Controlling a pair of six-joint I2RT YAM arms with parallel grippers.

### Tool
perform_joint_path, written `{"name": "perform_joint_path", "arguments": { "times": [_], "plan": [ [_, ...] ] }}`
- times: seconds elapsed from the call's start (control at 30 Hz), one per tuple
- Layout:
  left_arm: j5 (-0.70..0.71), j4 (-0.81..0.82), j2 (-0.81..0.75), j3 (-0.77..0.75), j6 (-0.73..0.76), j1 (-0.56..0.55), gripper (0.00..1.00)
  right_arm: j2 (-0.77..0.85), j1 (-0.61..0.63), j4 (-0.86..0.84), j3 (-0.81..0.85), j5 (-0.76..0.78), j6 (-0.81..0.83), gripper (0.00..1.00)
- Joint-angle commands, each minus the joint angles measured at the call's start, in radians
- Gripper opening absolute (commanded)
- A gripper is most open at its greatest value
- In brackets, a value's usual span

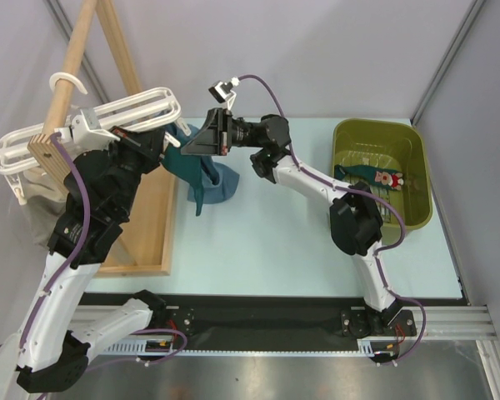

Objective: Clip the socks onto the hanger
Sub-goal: Clamp the sock onto the hanger.

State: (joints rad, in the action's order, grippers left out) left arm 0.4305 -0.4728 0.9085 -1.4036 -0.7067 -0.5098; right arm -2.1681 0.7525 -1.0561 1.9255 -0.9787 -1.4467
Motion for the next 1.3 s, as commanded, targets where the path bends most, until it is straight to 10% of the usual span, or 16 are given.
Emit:
{"name": "perform_joint_path", "arguments": {
  "times": [0.0,0.3,0.87,1.1,1.27],
  "plan": [
    [-0.131,-0.041,0.003,0.009,-0.04,-0.012,0.0,-0.004,-0.001,-0.01,0.075,0.011,-0.009,0.0],
    [-0.145,-0.01,-0.016,0.035,-0.037,-0.012,0.02,-0.015,0.004,-0.008,0.089,0.014,-0.011,0.0],
    [-0.131,0.0,-0.052,0.06,-0.036,-0.012,0.78,-0.045,0.004,0.039,0.135,0.017,0.012,0.0],
    [-0.148,-0.036,-0.105,0.034,-0.036,-0.012,0.98,-0.038,-0.008,0.201,0.142,-0.001,0.12,0.56],
    [-0.309,0.019,-0.158,0.031,-0.004,-0.012,0.86,0.048,-0.013,0.402,0.078,0.003,0.331,0.67]
  ]
}}
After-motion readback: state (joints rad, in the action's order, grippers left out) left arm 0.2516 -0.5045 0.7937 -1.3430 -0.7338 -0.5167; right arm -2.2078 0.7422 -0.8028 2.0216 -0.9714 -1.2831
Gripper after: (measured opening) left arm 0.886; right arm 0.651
